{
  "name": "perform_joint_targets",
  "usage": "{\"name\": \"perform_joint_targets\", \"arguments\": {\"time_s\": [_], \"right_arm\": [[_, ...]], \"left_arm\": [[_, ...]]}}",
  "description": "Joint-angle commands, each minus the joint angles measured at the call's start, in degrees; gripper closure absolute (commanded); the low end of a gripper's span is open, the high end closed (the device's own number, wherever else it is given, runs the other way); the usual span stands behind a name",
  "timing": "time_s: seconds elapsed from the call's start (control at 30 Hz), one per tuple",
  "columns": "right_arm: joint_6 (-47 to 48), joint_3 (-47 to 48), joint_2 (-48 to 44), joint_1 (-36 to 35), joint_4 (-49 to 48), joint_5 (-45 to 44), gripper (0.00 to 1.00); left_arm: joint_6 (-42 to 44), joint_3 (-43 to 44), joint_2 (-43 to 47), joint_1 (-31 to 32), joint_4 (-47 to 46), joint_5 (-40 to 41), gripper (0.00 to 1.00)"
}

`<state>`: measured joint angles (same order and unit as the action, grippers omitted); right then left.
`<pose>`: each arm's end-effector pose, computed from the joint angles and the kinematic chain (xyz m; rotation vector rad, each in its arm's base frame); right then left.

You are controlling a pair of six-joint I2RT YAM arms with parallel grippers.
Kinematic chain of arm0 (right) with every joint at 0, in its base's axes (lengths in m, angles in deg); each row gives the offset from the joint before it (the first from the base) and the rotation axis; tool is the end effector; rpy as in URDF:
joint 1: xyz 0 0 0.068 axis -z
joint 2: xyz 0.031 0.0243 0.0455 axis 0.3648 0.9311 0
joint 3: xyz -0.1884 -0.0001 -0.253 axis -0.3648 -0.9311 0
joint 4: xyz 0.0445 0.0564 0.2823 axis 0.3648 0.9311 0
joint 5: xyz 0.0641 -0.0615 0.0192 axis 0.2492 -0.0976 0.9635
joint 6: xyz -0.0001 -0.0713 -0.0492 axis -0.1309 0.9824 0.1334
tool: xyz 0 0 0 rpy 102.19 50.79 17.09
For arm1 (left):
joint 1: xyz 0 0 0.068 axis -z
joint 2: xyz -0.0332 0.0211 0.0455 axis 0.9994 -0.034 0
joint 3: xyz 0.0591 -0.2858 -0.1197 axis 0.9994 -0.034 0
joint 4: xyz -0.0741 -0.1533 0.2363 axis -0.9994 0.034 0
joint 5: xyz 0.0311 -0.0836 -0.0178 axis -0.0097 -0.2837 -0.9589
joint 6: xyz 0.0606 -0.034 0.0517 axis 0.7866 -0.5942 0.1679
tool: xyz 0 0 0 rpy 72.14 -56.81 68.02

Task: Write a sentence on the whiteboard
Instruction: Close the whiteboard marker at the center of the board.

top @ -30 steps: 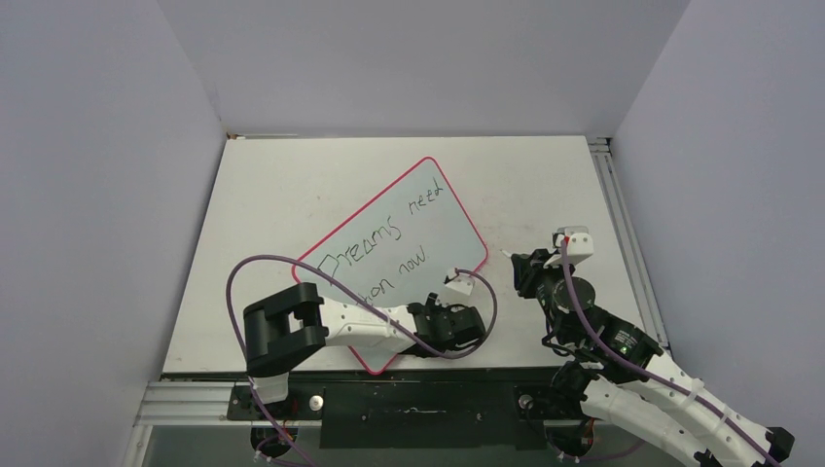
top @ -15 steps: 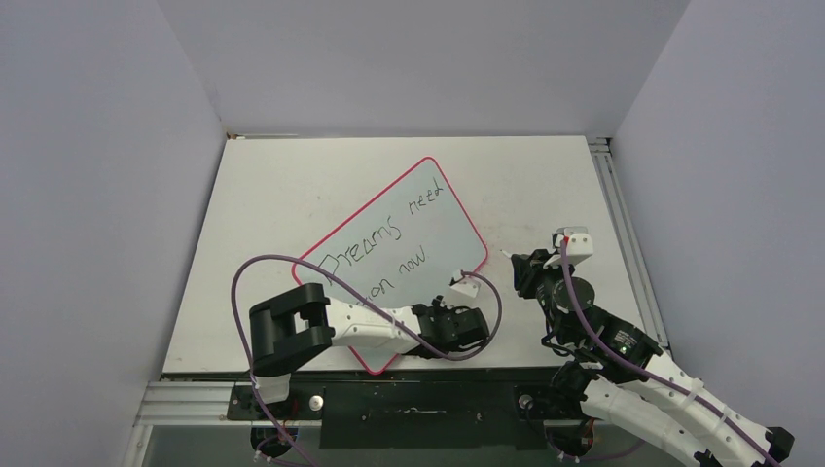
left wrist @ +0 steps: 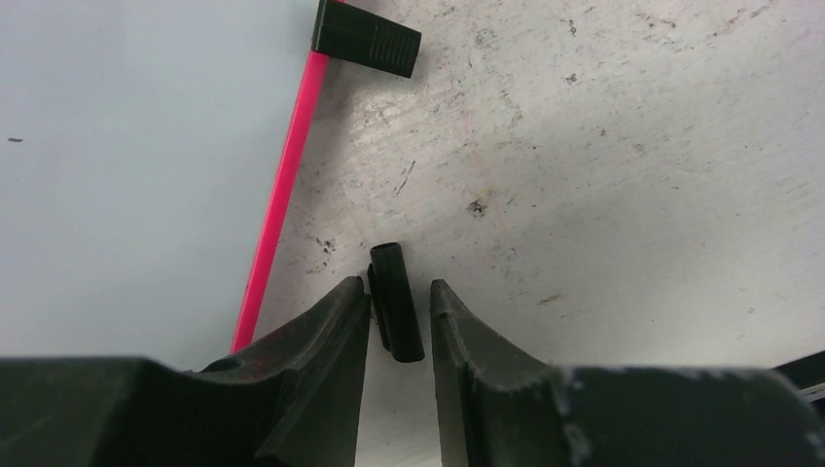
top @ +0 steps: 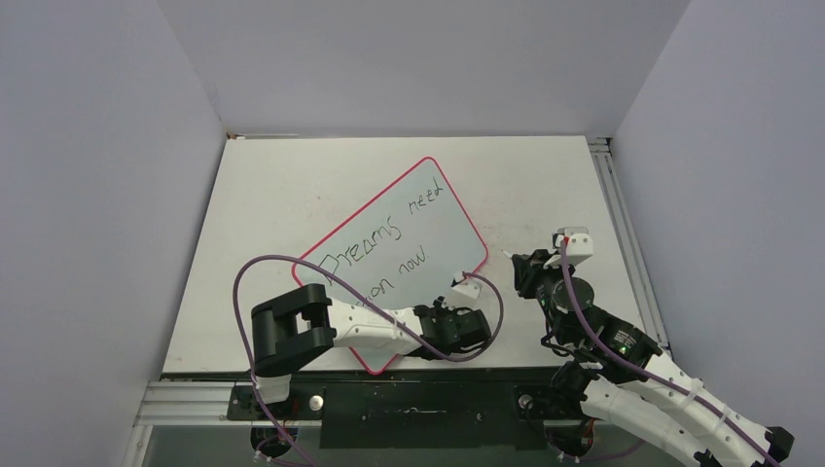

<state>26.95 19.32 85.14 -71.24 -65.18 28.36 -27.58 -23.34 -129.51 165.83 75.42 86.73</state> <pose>0.1293 0.0907 0.3247 -0.0090 1.8294 0.4147 0.1283 -0.3952 0.1442 0.5094 2.3833 -0.1413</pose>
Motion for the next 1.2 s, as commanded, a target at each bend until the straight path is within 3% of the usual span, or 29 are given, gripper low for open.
{"name": "perform_joint_targets", "arguments": {"time_s": [0.0,0.23,0.43,0.87,1.17], "right_arm": [[-0.4,0.6,-0.8,0.3,-0.6,-2.0,0.92],[-1.0,0.5,-2.2,0.3,-0.1,-3.3,0.92],[-0.7,0.5,-2.9,0.3,-0.5,-6.0,0.91],[-1.5,1.2,-5.0,0.2,0.5,-6.1,0.91],[1.0,1.9,-6.8,0.2,-2.3,-2.2,0.91]], "left_arm": [[0.2,1.5,-1.4,-0.5,1.3,-0.3,0.74],[-0.4,1.6,-2.1,-0.7,3.1,0.2,0.83],[-0.8,1.0,-2.0,-0.7,3.3,0.2,1.0],[2.4,-1.7,14.7,-0.9,-6.1,1.5,1.0],[5.0,-3.5,26.1,-4.8,-15.0,-3.2,1.0]]}}
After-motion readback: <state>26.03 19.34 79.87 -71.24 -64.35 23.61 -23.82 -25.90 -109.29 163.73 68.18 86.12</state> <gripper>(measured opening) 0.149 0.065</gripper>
